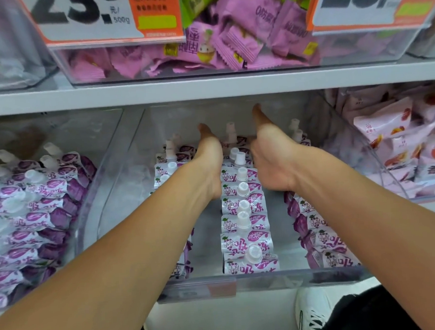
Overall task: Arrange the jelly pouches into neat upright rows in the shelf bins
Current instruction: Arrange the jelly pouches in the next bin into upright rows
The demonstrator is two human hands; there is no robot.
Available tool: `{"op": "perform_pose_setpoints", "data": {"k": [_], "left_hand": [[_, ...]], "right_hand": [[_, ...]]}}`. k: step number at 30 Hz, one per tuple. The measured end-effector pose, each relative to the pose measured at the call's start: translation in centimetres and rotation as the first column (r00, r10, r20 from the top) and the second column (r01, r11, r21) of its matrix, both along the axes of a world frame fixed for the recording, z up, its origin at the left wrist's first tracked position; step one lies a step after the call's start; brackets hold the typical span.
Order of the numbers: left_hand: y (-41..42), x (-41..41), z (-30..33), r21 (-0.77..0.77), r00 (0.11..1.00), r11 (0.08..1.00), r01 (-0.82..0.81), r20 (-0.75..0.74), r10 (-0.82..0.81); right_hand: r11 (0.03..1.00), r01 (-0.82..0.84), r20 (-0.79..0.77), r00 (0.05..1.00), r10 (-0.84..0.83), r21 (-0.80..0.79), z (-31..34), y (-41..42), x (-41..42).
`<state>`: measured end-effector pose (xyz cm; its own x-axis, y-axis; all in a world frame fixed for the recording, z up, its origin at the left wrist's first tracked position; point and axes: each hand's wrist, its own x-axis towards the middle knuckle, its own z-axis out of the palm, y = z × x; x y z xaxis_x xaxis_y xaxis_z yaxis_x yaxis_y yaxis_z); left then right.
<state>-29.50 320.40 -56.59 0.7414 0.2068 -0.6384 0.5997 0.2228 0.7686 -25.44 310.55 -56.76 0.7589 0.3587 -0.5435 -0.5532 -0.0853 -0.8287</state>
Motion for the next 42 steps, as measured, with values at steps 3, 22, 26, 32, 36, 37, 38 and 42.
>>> {"op": "perform_pose_setpoints", "data": {"k": [3,22,26,32,36,37,38,42], "left_hand": [[0.0,-0.8,0.4,-0.06,0.999,0.998,0.018,0.047,-0.015],[0.1,-1.6,0.6,-0.011,0.996,1.0,-0.018,0.085,0.019],[0.1,-1.9,1.1,-0.04,0.995,0.998,0.047,0.092,-0.043],[1.0,-5.8,2.5,-0.014,0.984,0.985,0.173,-0.031,-0.173],[0.5,-8.9,0.0,-0.236,0.974,0.952,0.194,-0.071,-0.216],[0.2,-9.0,-1.0,-0.251,0.982,0.955,0.156,-0.069,-0.178],[0.1,-9.1,-1.6,-0.247,0.988,0.961,0.125,-0.054,-0.143],[-0.2,-9.5,-1.4,-0.329,0.987,0.933,0.147,-0.006,-0.158]], "right_hand": [[0.998,-0.05,-0.007,0.999,0.05,-0.027,0.5,0.0,-0.5],[1.0,0.025,0.037,0.999,-0.025,0.015,0.8,-0.1,-1.8],[0.997,0.043,-0.01,0.999,-0.044,-0.065,1.5,-0.3,-2.3],[0.974,-0.152,-0.113,0.984,0.135,-0.165,3.8,-3.4,-7.0],[0.965,-0.257,-0.197,0.95,0.243,-0.046,3.8,-4.5,-11.1],[0.963,-0.266,-0.201,0.946,0.255,-0.03,3.7,-4.6,-11.5],[0.962,-0.274,-0.208,0.941,0.266,-0.008,3.7,-4.7,-11.9],[0.952,-0.302,-0.208,0.929,0.305,0.048,3.5,-4.3,-12.2]]}}
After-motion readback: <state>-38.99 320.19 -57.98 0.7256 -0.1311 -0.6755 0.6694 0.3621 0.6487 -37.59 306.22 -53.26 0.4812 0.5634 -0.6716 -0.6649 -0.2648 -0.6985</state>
